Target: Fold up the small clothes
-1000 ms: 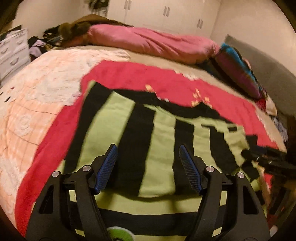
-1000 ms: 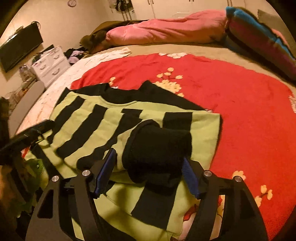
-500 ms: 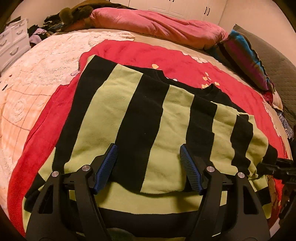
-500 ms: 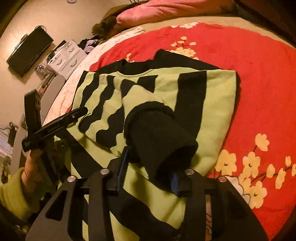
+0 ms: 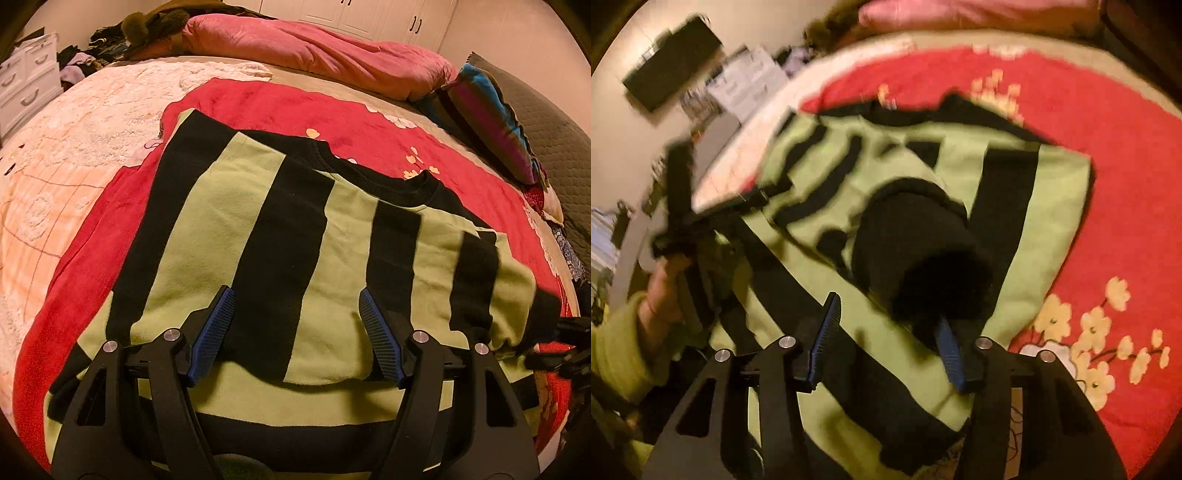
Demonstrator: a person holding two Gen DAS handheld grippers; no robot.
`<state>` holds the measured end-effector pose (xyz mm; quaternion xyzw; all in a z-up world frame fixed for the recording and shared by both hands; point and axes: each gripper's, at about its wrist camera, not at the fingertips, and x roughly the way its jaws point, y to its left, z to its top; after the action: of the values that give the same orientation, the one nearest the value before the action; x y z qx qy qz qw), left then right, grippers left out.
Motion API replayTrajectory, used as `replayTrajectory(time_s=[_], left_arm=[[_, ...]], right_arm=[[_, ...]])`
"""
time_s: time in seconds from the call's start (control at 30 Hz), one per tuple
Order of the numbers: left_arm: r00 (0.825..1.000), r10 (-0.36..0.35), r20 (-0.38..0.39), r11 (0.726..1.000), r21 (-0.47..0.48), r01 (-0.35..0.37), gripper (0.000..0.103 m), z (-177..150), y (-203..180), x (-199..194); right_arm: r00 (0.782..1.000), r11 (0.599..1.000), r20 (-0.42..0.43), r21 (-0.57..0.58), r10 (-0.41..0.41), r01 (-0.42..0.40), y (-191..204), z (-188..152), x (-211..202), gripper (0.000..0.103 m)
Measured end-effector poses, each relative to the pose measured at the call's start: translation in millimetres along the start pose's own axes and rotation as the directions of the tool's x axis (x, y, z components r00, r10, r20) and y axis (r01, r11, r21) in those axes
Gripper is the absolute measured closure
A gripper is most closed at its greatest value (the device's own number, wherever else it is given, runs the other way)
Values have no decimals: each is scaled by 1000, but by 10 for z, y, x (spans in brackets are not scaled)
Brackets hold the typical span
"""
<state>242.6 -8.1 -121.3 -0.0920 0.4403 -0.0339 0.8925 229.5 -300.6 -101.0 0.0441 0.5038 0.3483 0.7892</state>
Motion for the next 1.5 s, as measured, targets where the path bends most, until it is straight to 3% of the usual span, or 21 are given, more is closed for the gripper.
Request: replayTrajectory(time_s=[0.07, 0.33, 0.37, 0.4, 0.47, 0.57, 0.67, 0.73, 0.83, 0.93, 0.97, 1.1, 1.23, 1.37, 1.5], left_arm=[[1000, -1, 0, 1000, 0, 1, 41, 0, 2, 1], [1000, -2, 1, 1000, -3, 2, 40, 2, 9, -5], [1000, -1, 1, 1000, -2, 1, 40, 1, 11, -5], [1000, -2, 1, 1000, -2, 2, 40, 1, 10, -5], [1000, -1, 1, 1000, -3, 2, 40, 0, 8, -6], [1000, -4, 1, 1000, -7, 4, 39, 1, 15, -6], [1000, -1, 1, 1000, -6, 1, 39, 2, 16, -1], [1000, 4, 1, 1000, 1, -4, 39, -1, 7, 5], [1000, 12, 1, 1000, 12, -12, 39, -6, -5, 6], [1000, 15, 1, 1000, 13, -15, 39, -7, -3, 4], [1000, 14, 1, 1000, 12, -14, 39, -3, 0, 0], [1000, -3, 26, 1000, -12, 3, 35, 15, 30, -73], [998, 8, 60, 1000, -8, -7, 34, 44, 41, -146], [999, 29, 28, 1000, -12, -29, 34, 22, 72, -78], [999, 36, 24, 999, -16, -36, 34, 12, 95, -70]], right_arm=[[998, 1000, 61, 6, 22, -23, 37, -8, -111, 33], [980, 994, 199, 98, 27, -48, -112, 195, -172, 34], [980, 994, 196, 93, 32, -52, -111, 209, -168, 43], [982, 995, 183, 81, 44, -60, -100, 219, -144, 68], [990, 996, 130, 65, 54, -63, -86, 231, -83, 93], [994, 992, 99, 111, 56, -67, -140, 191, -71, 94], [994, 964, 95, 265, -48, 22, -398, 191, -68, 94], [987, 927, 67, 358, -144, 111, -580, 174, -51, 93], [983, 905, 48, 400, -177, 144, -655, 135, 5, 91], [970, 905, 47, 373, -240, 206, -537, 129, -48, 74], [965, 904, 67, 372, -252, 210, -503, 125, -107, 66], [922, 920, 229, 315, -311, 232, -230, 123, -420, 62], [922, 957, 272, 170, -274, 235, 126, 265, -325, 56], [934, 944, 149, 100, -325, 313, 287, 395, 146, 52], [916, 902, -9, 170, -402, 398, 86, 328, 504, 48]])
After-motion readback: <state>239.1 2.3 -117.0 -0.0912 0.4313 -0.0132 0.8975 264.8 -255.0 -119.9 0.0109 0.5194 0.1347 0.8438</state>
